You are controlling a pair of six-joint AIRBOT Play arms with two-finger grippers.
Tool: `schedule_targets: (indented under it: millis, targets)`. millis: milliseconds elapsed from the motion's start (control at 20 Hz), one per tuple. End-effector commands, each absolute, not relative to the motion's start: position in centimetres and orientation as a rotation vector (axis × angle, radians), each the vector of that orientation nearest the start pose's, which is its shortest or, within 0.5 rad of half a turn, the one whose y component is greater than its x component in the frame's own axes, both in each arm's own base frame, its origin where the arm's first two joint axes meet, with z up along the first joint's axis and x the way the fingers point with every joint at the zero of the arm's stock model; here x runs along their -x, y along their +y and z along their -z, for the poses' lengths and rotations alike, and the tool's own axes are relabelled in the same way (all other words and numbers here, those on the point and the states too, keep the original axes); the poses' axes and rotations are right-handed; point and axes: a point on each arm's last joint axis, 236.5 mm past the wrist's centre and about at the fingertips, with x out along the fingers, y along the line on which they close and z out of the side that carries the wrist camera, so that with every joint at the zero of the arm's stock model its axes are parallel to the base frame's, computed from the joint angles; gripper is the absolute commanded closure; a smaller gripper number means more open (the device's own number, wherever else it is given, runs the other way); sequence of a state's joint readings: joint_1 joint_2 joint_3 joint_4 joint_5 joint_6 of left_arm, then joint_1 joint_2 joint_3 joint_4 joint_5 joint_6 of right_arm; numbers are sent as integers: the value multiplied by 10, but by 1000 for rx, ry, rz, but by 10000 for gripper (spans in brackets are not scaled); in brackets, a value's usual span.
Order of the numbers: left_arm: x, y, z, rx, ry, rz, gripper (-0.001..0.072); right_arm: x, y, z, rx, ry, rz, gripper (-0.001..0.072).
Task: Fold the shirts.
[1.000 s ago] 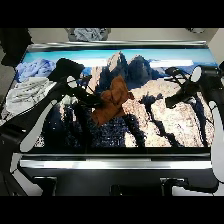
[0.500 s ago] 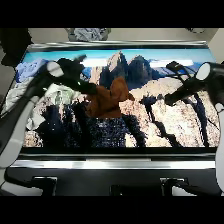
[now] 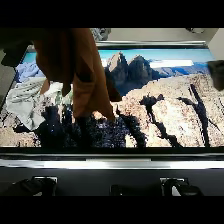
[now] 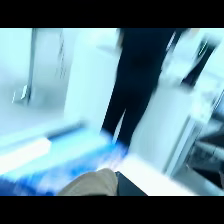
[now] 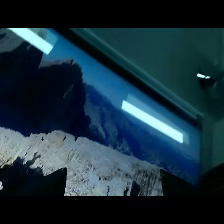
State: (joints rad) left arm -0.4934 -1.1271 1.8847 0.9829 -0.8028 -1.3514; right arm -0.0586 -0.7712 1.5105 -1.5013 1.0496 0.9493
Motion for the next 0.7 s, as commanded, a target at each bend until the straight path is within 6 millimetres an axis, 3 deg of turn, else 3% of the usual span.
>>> schedule_targets:
  millis: [0, 200, 300, 450, 550, 650]
  targets:
    - [-286, -285, -516, 266, -56, 961, 677, -261, -8, -422, 595, 144, -17, 40]
    - [-319, -312, -478, 257, 39, 963, 677, -250, -6, -387, 590, 288, -65, 40]
    - [-344, -331, -442, 238, 131, 961, 676, -258, -9, -356, 586, 420, -100, 40]
    - [-375, -369, -337, 160, 418, 991, 676, -275, -9, -285, 557, 711, -198, 40]
    - [-380, -395, -245, 91, 673, 1025, 676, -293, -9, -235, 525, 885, -257, 39]
    - [-371, -417, -150, 36, 935, 1051, 675, -317, -9, -191, 487, 995, -287, 39]
